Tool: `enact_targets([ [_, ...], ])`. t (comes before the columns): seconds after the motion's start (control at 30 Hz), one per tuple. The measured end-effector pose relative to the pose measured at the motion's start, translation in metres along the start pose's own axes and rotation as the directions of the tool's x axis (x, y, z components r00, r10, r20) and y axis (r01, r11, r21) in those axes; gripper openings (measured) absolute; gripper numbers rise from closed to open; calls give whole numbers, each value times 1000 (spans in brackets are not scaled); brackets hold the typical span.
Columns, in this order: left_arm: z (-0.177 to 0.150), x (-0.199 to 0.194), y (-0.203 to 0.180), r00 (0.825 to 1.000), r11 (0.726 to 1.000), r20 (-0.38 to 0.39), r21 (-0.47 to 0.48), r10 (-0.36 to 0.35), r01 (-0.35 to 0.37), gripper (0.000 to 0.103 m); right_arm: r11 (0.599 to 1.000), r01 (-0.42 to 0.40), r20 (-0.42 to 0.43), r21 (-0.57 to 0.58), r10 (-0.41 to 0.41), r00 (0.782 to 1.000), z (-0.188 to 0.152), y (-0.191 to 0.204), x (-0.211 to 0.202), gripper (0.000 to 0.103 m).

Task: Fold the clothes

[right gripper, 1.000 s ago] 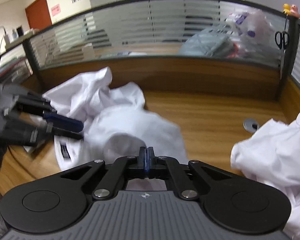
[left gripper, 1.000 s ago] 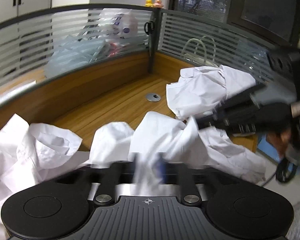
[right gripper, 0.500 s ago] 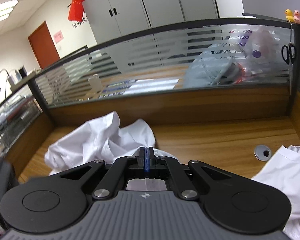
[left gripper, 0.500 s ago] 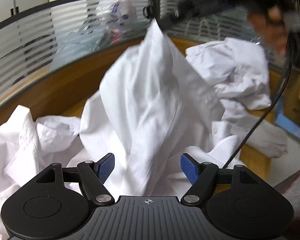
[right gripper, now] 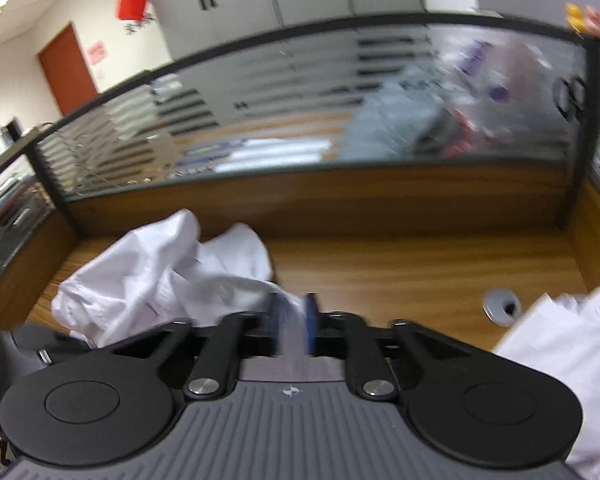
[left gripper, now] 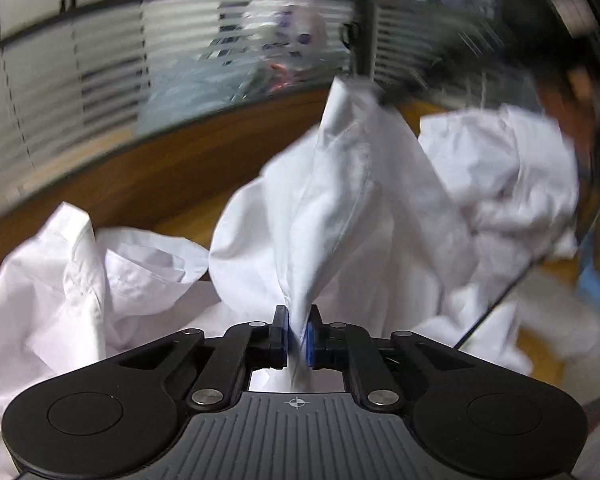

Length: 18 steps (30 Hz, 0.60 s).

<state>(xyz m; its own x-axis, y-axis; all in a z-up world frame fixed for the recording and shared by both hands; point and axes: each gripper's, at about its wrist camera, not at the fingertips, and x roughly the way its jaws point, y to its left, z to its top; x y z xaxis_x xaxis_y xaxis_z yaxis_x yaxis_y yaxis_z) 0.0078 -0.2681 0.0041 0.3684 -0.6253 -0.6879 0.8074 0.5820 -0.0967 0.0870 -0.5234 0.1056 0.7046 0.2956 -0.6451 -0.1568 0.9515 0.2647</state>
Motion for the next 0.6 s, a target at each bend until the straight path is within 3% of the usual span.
enact_targets([
  [0.03, 8, -3, 8, 1000, 999, -5, -38, -26, 26, 10, 1000, 12, -3, 18, -11, 1000, -5, -7, -3, 40],
  [0.2, 46, -5, 36, 995, 984, 3, -148, -97, 96, 10, 991, 85, -41, 107, -81, 996, -43, -29, -26, 44],
  [0.4, 77, 12, 53, 988, 963, -27, -229, -155, 145, 10, 978, 71, -119, 195, -48, 992, -93, -26, -29, 44],
  [0.6, 101, 30, 60, 978, 961, -66, -212, -198, 180, 10, 976, 10, -208, 217, 36, 978, -116, -4, 17, 44],
])
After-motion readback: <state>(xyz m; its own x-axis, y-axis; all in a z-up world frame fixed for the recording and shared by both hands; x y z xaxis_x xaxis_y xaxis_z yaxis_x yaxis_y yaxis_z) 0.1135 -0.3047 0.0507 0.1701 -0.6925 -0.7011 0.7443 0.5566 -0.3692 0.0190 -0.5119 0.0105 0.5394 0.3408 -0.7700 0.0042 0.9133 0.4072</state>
